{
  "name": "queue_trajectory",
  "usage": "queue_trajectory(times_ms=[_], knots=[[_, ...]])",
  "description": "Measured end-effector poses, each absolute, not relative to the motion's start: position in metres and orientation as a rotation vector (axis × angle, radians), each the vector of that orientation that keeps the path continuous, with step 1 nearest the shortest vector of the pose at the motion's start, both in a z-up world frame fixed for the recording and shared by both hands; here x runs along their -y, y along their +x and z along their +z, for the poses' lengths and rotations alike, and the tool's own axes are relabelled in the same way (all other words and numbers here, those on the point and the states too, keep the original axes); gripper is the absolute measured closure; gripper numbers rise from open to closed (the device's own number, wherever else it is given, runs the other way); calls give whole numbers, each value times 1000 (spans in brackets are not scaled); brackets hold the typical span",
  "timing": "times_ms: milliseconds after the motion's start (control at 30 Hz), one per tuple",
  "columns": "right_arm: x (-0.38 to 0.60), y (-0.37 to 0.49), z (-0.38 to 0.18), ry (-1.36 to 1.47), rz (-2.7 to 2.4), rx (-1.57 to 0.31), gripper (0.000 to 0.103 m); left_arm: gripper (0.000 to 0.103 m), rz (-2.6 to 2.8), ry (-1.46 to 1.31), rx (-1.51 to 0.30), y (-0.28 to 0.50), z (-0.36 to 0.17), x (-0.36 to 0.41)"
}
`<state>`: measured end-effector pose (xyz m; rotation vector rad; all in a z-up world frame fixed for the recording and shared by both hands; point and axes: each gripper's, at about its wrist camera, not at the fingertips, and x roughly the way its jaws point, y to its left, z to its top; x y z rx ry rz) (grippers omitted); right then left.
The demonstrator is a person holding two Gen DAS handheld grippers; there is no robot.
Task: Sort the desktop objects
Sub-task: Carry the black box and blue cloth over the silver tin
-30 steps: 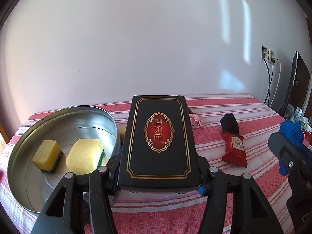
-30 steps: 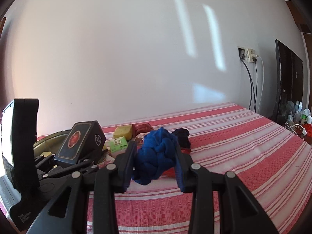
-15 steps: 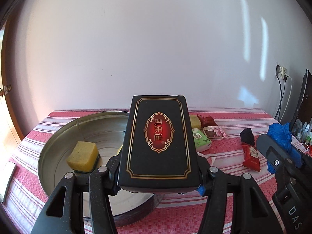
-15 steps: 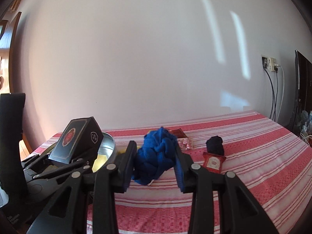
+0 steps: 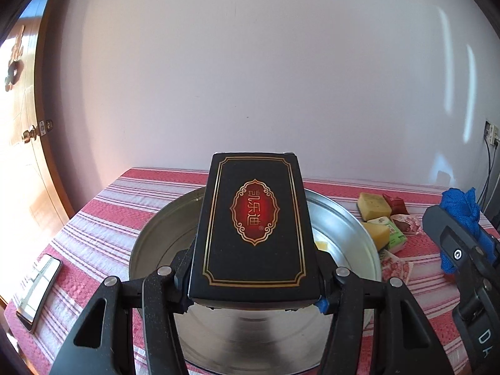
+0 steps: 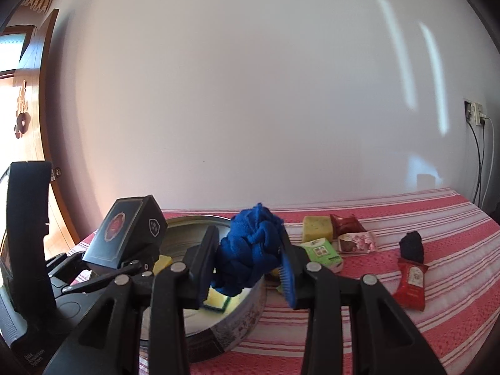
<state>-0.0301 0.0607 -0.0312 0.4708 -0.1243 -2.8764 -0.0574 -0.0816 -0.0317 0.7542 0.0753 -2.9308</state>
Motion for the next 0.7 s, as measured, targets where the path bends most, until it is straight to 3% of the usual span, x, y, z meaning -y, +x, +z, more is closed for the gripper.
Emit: queue_trajectory(times_ms=[700], knots=[[9, -105, -55, 647, -2763, 121, 66, 44, -2736, 909, -101, -100, -54, 151]])
